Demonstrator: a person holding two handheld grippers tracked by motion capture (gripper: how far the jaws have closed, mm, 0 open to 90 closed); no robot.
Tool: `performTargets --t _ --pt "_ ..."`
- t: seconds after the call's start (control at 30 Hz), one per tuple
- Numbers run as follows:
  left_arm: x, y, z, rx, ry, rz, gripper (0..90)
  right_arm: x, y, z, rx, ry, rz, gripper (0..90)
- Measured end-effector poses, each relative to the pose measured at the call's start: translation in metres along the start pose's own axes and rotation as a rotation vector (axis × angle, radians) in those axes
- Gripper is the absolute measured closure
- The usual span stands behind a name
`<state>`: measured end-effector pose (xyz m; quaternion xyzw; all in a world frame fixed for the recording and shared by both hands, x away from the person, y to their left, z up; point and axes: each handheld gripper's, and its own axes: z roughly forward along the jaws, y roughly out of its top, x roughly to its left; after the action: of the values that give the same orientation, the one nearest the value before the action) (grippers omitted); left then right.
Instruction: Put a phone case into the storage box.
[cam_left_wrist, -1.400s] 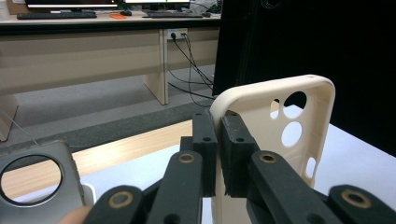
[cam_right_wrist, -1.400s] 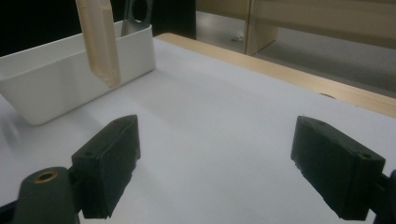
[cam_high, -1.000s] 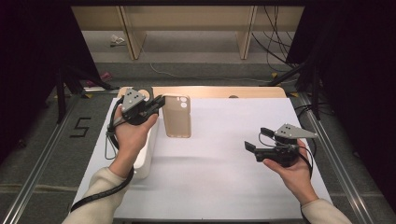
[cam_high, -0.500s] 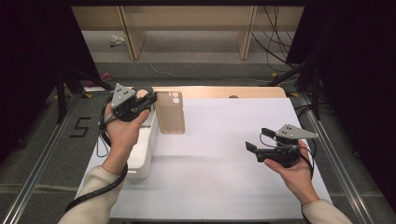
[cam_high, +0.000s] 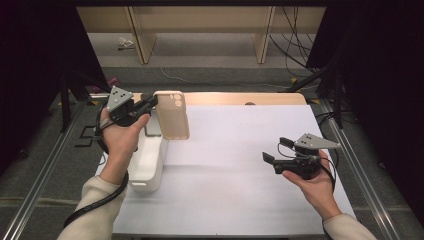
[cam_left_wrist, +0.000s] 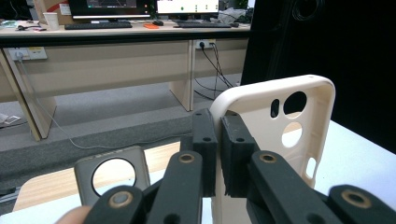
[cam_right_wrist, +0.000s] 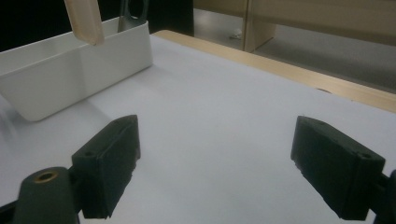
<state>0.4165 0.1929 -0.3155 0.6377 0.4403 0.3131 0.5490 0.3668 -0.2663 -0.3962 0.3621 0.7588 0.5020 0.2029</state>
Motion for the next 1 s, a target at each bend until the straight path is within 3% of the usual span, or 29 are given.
performTargets --t 1.0 --pt "0.037 0.003 -0.011 0.007 0.072 0.002 85.3 0.001 -0.001 0.0 0.008 0.005 -0.003 16.5"
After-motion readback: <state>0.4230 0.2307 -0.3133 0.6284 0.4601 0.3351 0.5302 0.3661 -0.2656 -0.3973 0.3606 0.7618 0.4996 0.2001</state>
